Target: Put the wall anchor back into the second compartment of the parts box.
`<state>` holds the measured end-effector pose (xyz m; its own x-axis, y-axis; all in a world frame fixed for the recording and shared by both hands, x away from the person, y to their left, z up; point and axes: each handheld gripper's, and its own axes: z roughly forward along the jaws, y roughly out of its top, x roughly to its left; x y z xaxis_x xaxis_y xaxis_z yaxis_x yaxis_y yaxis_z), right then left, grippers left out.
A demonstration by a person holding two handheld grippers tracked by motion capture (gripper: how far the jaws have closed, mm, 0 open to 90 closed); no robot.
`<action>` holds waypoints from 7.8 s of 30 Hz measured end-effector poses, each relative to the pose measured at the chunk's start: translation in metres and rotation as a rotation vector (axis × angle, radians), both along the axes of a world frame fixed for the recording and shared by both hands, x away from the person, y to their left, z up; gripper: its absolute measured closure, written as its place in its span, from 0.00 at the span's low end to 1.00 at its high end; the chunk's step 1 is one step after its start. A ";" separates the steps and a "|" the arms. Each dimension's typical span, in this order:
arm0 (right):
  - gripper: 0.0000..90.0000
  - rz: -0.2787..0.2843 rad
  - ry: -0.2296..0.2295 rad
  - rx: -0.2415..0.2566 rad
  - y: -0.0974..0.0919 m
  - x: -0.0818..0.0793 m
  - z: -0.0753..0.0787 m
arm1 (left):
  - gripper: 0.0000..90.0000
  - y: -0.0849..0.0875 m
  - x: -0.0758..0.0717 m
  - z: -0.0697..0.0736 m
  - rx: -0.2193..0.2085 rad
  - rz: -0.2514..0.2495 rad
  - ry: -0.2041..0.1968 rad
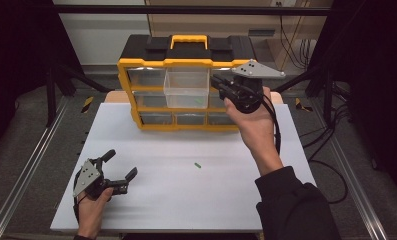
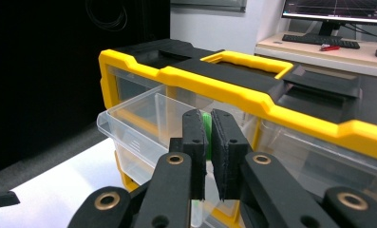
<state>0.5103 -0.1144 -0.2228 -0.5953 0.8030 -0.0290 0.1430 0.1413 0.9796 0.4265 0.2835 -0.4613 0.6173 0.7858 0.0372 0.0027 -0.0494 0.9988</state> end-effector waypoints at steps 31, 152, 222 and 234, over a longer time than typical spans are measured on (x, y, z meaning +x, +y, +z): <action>0.65 0.023 0.022 -0.134 0.047 0.017 0.013 | 0.00 0.002 0.000 0.000 -0.009 0.003 -0.001; 0.07 0.038 0.433 -0.365 0.030 -0.004 -0.209 | 0.00 0.000 -0.001 0.001 0.005 0.004 -0.014; 0.82 0.110 0.618 -0.425 0.056 0.006 -0.235 | 0.00 -0.001 -0.001 0.000 0.016 0.000 -0.011; 0.89 0.108 0.625 -0.438 0.060 0.007 -0.239 | 0.00 -0.001 -0.001 0.000 0.019 -0.002 -0.011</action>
